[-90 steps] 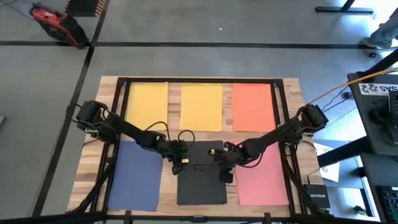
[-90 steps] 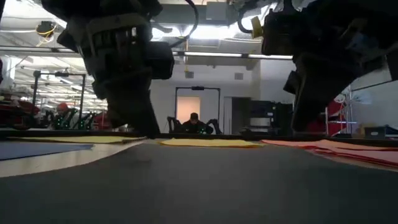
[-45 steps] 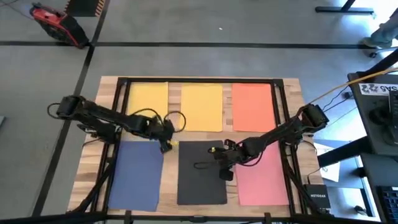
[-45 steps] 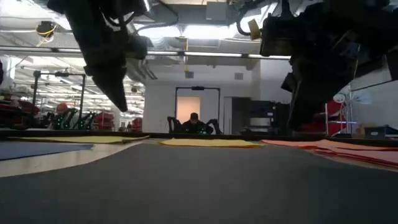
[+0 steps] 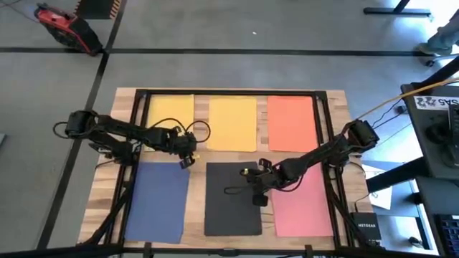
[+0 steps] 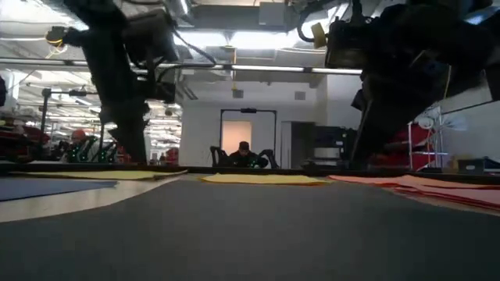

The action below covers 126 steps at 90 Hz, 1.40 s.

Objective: Organize paper
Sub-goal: Stack the yellow colored paper on top of the yellow colored papers

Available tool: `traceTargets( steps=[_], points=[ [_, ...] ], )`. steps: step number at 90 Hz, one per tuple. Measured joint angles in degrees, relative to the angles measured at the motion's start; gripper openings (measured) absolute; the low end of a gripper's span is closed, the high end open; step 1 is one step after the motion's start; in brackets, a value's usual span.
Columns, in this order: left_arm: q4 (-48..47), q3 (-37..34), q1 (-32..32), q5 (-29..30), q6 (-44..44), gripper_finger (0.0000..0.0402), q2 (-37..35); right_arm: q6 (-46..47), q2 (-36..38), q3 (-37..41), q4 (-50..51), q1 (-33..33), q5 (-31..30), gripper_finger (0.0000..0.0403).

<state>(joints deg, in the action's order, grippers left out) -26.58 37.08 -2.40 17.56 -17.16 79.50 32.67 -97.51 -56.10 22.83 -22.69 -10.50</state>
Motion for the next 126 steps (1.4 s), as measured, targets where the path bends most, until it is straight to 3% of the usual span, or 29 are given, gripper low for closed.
traceTargets(
  steps=[17, 36, 67, 79, 99, 126],
  points=[
    [7.0, -3.5, -1.8, 0.3, -0.6, 0.0145, 0.0, 0.0, 0.0, 0.0, -0.1, 0.7, -1.4, 0.0000],
    [8.1, -4.3, -2.7, 0.3, -0.7, 0.0169, 1.3, 0.0, 0.0, 0.0, -0.3, 1.1, -2.2, 0.0000],
    [8.5, -4.0, -3.2, 0.5, -3.2, 0.0176, 4.2, 0.0, 0.0, 0.0, -0.4, 1.4, -2.9, 0.0000],
    [8.0, -4.0, -3.2, 0.4, -5.0, 0.0144, 4.1, 0.0, 0.0, 0.0, -0.4, 1.4, -2.9, 0.0000],
    [5.5, -2.9, -3.2, -0.5, -4.4, 0.0015, 4.1, 0.0, 0.0, 0.0, -0.4, 1.4, -2.9, 0.0000],
    [-1.0, 4.4, -3.3, -1.6, -1.6, 0.0000, 3.4, 0.0, 0.0, 0.0, -0.4, 1.4, -2.9, 0.0000]
  ],
)
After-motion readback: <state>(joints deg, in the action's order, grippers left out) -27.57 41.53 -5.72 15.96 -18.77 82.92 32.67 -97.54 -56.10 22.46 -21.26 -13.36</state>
